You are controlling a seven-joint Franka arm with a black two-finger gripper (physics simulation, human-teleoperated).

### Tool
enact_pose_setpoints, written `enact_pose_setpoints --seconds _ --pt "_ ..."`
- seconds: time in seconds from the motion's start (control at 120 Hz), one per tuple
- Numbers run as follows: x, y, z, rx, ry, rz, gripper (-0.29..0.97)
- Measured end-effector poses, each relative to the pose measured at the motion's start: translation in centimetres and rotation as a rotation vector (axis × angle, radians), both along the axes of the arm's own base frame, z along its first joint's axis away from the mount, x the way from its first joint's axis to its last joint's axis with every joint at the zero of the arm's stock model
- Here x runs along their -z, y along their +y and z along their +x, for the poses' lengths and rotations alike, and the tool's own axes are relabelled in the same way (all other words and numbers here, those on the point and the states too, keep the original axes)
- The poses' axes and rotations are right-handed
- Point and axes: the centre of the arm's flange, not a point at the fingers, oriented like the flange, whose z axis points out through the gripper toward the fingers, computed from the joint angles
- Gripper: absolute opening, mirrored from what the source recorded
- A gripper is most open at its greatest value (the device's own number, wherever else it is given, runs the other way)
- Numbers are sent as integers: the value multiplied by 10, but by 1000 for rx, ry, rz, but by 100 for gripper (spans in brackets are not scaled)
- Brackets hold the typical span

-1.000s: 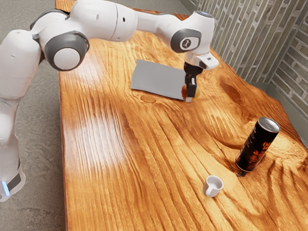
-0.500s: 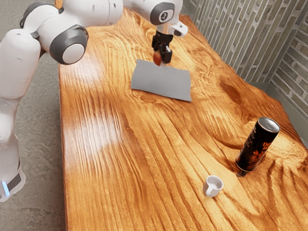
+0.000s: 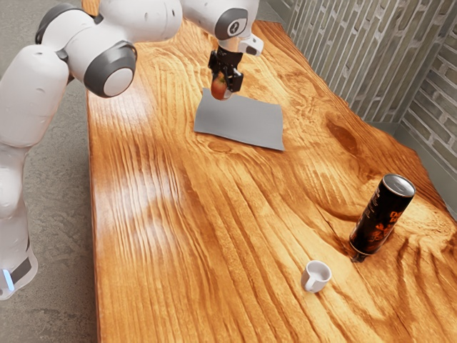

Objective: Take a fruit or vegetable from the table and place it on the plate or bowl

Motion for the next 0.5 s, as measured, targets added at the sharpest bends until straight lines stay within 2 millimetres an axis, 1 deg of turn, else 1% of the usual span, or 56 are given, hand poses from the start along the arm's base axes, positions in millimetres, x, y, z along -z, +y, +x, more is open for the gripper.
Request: enact_pose_setpoints --seconds 0.1,0.183,0.5 --pt "-1 0 0 5 -8 -9 62" --pt "0 5 -3 -2 -11 -17 65" --pt "0 4 -11 -23 34 -60 68"
